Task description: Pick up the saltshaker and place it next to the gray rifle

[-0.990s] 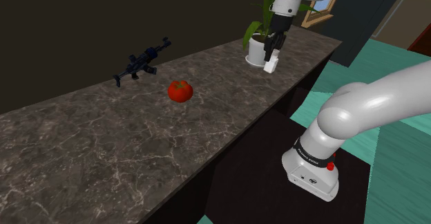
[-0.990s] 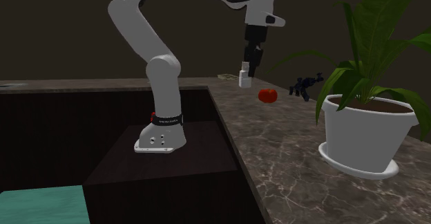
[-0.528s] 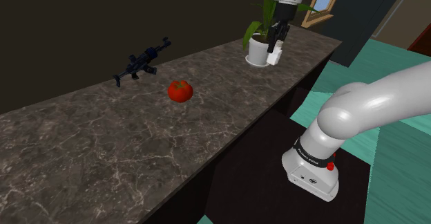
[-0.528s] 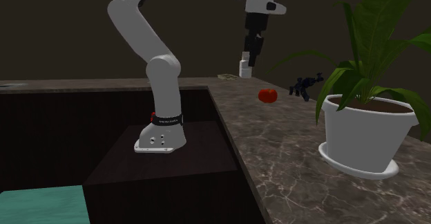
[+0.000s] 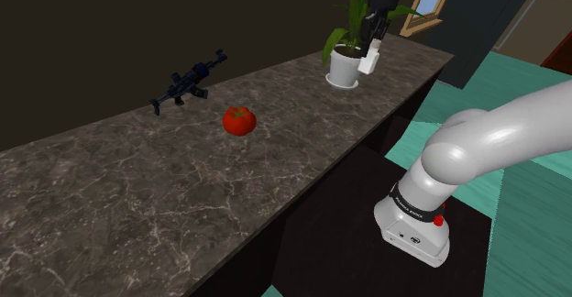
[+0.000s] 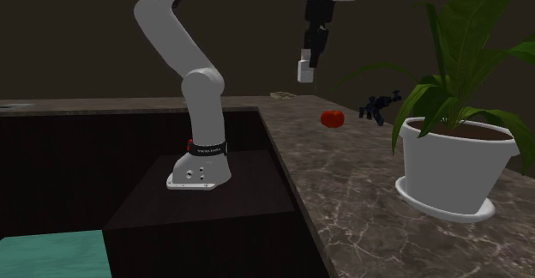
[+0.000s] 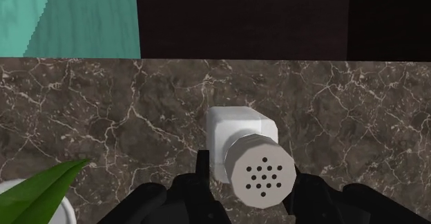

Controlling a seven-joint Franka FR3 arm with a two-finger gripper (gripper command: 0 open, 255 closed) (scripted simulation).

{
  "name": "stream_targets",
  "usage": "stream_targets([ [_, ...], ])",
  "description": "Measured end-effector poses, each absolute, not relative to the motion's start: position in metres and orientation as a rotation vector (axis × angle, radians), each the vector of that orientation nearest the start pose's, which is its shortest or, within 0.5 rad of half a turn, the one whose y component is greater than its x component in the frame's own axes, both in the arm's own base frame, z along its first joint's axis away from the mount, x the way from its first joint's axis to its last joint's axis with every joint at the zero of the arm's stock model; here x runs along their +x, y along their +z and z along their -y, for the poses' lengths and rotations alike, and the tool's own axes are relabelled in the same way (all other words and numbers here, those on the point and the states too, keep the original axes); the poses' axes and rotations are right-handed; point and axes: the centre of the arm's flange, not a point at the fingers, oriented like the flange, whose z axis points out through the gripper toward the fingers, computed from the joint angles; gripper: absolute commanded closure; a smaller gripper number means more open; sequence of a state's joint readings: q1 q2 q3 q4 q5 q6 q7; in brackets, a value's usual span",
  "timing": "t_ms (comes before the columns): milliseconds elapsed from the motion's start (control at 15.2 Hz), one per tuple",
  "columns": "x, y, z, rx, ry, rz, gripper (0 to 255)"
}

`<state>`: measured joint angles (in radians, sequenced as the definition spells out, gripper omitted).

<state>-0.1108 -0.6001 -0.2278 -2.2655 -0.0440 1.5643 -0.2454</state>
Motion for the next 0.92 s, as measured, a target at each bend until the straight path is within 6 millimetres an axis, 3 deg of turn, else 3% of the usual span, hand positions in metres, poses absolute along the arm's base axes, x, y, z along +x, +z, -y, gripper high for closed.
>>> stream_targets([
  [330,0.338,0.584,0.135,-3.027,0.131,-0.068,255],
  [594,0.369,0.587,0.103,-3.027,0.131,-0.067,255],
  [924,0.421,0.584,0.062,-3.028,0.131,-0.067,255],
])
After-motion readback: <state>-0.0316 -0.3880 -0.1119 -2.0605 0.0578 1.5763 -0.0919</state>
